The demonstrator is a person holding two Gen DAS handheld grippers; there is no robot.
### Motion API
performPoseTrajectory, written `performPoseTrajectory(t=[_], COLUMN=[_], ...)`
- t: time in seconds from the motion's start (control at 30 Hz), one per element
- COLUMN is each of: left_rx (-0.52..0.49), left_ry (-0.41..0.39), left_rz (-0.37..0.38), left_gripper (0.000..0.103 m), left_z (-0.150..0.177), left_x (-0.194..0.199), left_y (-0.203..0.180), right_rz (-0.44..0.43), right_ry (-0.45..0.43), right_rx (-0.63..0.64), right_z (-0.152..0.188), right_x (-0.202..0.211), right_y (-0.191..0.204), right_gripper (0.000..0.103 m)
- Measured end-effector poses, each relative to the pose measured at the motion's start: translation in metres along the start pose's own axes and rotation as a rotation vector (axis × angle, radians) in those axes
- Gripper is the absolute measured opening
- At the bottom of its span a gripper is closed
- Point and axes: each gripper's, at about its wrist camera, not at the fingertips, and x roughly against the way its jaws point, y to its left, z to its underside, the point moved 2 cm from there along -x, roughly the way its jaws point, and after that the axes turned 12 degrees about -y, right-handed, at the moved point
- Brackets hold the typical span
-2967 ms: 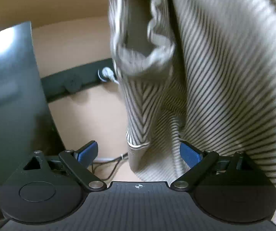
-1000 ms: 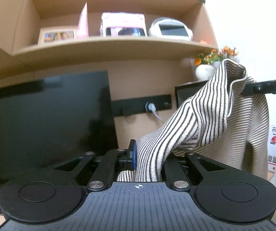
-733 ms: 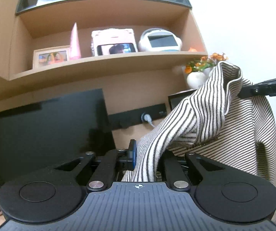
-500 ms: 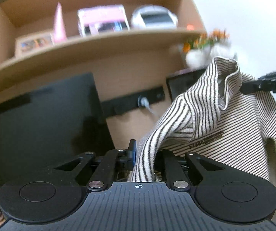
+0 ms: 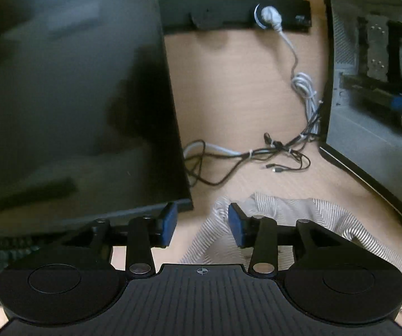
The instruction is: Fold clothes
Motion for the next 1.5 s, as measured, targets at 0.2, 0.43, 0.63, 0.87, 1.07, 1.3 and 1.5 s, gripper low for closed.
performPoseTrajectory(t=[0.2,0.43,0.63,0.87,1.07,1.3,1.5], left_rx=[0.068,0.041,0.033,0.077,0.101,0.155,0.333], left_ry=[0.045,0.072,0.087,0.092,0.106,0.135,0.268], left_rz=[0.022,0.049,0.069,0.060,0.066,0.106,0.304], left_gripper=[0.048,0.052,0.056,0.067,0.074,0.079,0.077], left_z=[0.002,0.001,0.004,0.005,0.012,0.023,0.060], left_x=[-0.012,-0.023,-0.030,-0.032,-0.034,-0.026,-0.018], left_y=[-0.010,-0.027,-0.029,-0.024,-0.023,-0.015,-0.015], right_rz=[-0.146,-0.169,-0.123,-0.068,-0.027,0.029,0.060], right_ry=[0.261,0.362,0.376,0.437,0.426,0.404,0.398], right_rx=[-0.158,-0.274,-0.266,-0.225,-0.140,-0.081,-0.091], right_z=[0.068,0.112,0.119,0.132,0.135,0.136,0.136], right_x=[-0.008,-0.020,-0.029,-0.042,-0.056,-0.083,-0.094], right_y=[0.006,0.011,0.013,0.010,0.018,0.016,0.013], right_gripper=[0.052,0.052,0.052,0.052,0.053,0.054,0.055])
